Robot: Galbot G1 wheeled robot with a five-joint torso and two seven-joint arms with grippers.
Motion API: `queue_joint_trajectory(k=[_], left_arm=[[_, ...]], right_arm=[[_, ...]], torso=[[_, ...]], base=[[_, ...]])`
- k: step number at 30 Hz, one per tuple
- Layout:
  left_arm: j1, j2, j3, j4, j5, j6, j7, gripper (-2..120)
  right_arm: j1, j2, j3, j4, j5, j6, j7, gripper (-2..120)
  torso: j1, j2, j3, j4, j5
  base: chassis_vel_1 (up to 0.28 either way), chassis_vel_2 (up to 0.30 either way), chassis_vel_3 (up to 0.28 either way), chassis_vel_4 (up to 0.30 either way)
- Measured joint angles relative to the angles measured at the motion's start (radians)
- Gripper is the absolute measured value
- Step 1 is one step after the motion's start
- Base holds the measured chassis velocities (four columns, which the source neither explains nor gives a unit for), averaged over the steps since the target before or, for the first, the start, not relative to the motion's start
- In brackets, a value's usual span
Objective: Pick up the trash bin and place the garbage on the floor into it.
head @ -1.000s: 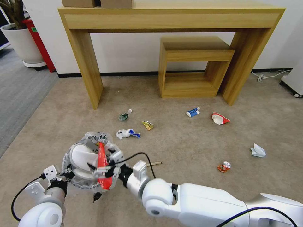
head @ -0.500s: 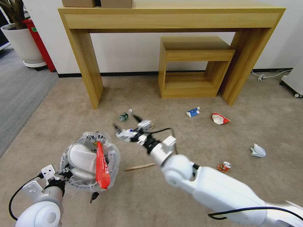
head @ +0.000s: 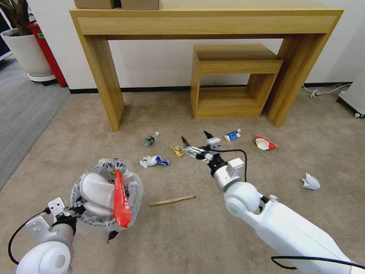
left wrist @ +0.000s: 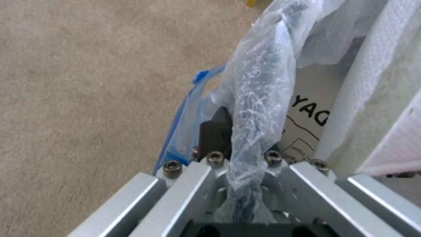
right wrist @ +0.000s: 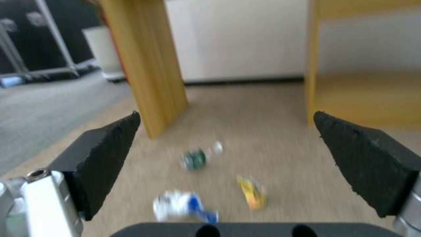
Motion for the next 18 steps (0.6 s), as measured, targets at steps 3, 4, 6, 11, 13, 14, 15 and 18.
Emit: queue_joint_trajectory(k=[3,4,6,11,13,14,15,18], left_arm=[[0.000,-0.003,0.004,0.002,0.001,0.000,0.000,0],[0.000,-0.003,0.004,0.002,0.001,0.000,0.000,0],[0.000,-0.006,0.006,0.002,0.003,0.000,0.000,0],[0.004,-0.003,0.009,0.003,0.006,-0.001,0.001,0],[0.004,-0.004,0.010,0.004,0.007,-0.001,0.001,0],[0.003,-0.004,0.011,0.005,0.008,-0.002,0.002,0],[0.000,-0.004,0.015,0.008,0.008,-0.003,0.002,0],[-0.011,-0.002,0.025,0.015,0.009,-0.003,0.003,0]], right_arm=[[-0.042,-0.009,0.020,0.010,0.073,-0.044,0.056,100],[-0.042,-0.009,0.020,0.010,0.073,-0.044,0.056,100],[-0.071,-0.003,0.025,0.013,0.134,-0.102,0.118,100],[-0.079,0.012,0.010,-0.027,0.246,-0.258,0.240,100],[-0.067,0.007,-0.003,-0.041,0.246,-0.261,0.236,100],[-0.054,0.001,-0.019,-0.056,0.245,-0.263,0.226,100],[-0.034,-0.016,-0.049,-0.090,0.228,-0.263,0.188,100],[0.003,-0.058,-0.121,-0.149,0.173,-0.255,0.094,100]], torso=[[0.000,0.000,0.000,0.0000,0.0000],[0.000,0.000,0.000,0.0000,0.0000],[0.000,0.000,0.000,0.0000,-0.0003],[0.000,0.000,0.000,0.0000,-0.0001],[0.000,0.000,0.000,0.0001,-0.0001],[0.000,0.000,0.000,0.0002,-0.0001],[0.000,0.000,0.000,0.0003,-0.0001],[0.000,0.000,0.000,0.0000,-0.0002]], base=[[0.000,0.000,0.000,0.000],[0.000,0.000,0.000,0.000],[0.000,0.000,0.000,0.000],[0.000,0.000,0.000,0.000],[0.000,0.000,0.000,0.000],[0.000,0.000,0.000,0.000],[0.000,0.000,0.000,0.000],[0.000,0.000,0.000,0.000]])
